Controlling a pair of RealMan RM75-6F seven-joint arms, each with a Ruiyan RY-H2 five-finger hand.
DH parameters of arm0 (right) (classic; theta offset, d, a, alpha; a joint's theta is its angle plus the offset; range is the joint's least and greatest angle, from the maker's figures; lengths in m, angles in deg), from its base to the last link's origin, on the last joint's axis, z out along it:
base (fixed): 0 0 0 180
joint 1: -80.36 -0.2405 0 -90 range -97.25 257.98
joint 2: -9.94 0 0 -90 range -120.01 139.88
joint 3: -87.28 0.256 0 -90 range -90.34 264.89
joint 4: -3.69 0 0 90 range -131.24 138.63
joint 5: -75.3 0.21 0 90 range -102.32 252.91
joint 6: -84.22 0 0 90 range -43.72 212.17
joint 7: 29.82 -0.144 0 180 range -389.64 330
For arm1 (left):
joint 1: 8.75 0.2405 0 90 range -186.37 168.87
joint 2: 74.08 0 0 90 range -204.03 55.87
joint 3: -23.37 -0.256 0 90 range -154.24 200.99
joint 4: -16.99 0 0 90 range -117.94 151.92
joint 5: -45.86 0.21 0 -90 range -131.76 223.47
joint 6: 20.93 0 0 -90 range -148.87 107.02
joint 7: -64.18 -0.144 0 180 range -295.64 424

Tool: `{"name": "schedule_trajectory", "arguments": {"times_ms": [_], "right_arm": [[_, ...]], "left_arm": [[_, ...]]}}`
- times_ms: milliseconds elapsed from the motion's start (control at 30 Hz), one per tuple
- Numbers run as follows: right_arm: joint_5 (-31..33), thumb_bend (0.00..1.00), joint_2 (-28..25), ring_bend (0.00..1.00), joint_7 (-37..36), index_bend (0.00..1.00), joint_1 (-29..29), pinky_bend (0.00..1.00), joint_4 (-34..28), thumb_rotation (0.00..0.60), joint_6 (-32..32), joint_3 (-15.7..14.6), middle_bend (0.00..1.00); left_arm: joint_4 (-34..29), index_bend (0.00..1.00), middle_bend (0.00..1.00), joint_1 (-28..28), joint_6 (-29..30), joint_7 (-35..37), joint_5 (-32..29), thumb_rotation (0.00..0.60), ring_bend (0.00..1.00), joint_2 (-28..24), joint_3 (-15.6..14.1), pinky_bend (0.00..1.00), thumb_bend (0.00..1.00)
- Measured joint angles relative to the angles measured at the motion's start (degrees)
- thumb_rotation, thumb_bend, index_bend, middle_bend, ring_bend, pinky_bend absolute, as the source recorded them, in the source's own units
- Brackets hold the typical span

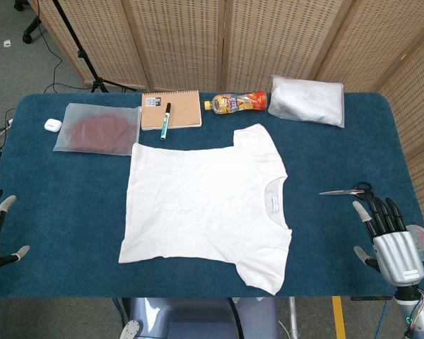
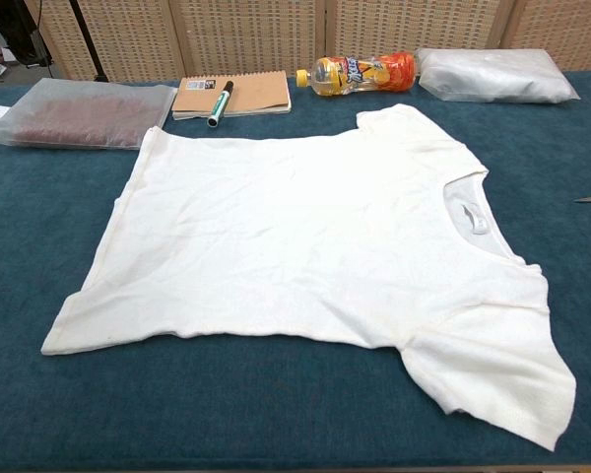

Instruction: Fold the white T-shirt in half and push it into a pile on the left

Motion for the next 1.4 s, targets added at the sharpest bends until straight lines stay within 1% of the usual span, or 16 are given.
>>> {"name": "schedule_trajectory", "arguments": {"times_ms": [233,333,467,567,633,733,867,967,1133,1267,1400], "right_arm": [[0.6,0.00,-1.5,0.00,1.0,0.00,0.0,0.00,-1.9,0.600,3.0,-1.2,0.00],[0.3,0.00,-2.7,0.00,0.4,0.00,-0.3,0.00,-3.3,0.600,5.3,-2.6,0.00],[-3.0,0.00,-3.7,0.00,-2.9,0.00,-1.5,0.00,-3.6,0.600,8.3,-5.5,0.00],[-6.8,0.00,-3.2,0.00,-6.9,0.04,-2.9,0.00,-1.1,0.600,9.6,-7.3,0.00],[-8.9,0.00,-2.3,0.00,-9.3,0.07,-3.9,0.00,1.3,0.600,10.4,-8.3,0.00],[-12.8,0.00,0.8,0.00,-12.6,0.14,-5.8,0.00,5.8,0.600,12.0,-10.1,0.00],[-16.0,0.00,6.0,0.00,-13.3,0.20,-7.3,0.00,11.7,0.600,12.2,-11.4,0.03],[-17.1,0.00,9.4,0.00,-13.6,0.24,-8.3,0.00,14.7,0.600,12.0,-11.8,0.06],[-17.5,0.00,12.5,0.00,-14.0,0.30,-9.4,0.00,17.0,0.600,11.7,-11.6,0.11],[-17.3,0.00,14.9,0.00,-14.2,0.32,-10.4,0.00,18.4,0.600,11.4,-11.3,0.12],[-16.9,0.01,16.1,0.00,-13.7,0.33,-11.0,0.00,18.8,0.600,11.7,-11.3,0.13]], "left_arm": [[0.7,0.00,0.00,-0.1,0.0,0.5,0.5,0.600,0.00,0.1,-0.1,0.00,0.00],[1.0,0.00,0.00,-0.1,0.3,0.8,0.9,0.600,0.00,0.2,0.0,0.00,0.00],[1.1,0.00,0.00,-0.2,0.4,0.8,1.0,0.600,0.00,0.4,0.0,0.00,0.00],[1.1,0.00,0.00,-0.2,0.3,0.7,0.9,0.600,0.00,0.4,0.1,0.00,0.00],[1.1,0.00,0.00,-0.2,0.4,0.7,0.8,0.600,0.00,0.4,0.2,0.00,0.00],[1.2,0.00,0.00,-0.3,0.3,0.6,0.4,0.600,0.00,0.5,0.4,0.00,0.00],[1.5,0.00,0.00,-0.5,-0.3,0.2,-0.2,0.600,0.00,0.7,0.5,0.00,0.00],[1.6,0.00,0.00,-0.6,-0.8,0.1,-0.7,0.600,0.00,0.8,0.6,0.00,0.00],[1.7,0.00,0.00,-0.7,-1.1,0.2,-1.1,0.600,0.00,0.8,0.7,0.00,0.00],[1.9,0.00,0.00,-0.8,-1.3,0.3,-1.5,0.600,0.00,0.8,0.8,0.00,0.00],[2.0,0.00,0.00,-0.9,-1.6,0.3,-1.7,0.600,0.00,0.8,0.9,0.00,0.00]]}}
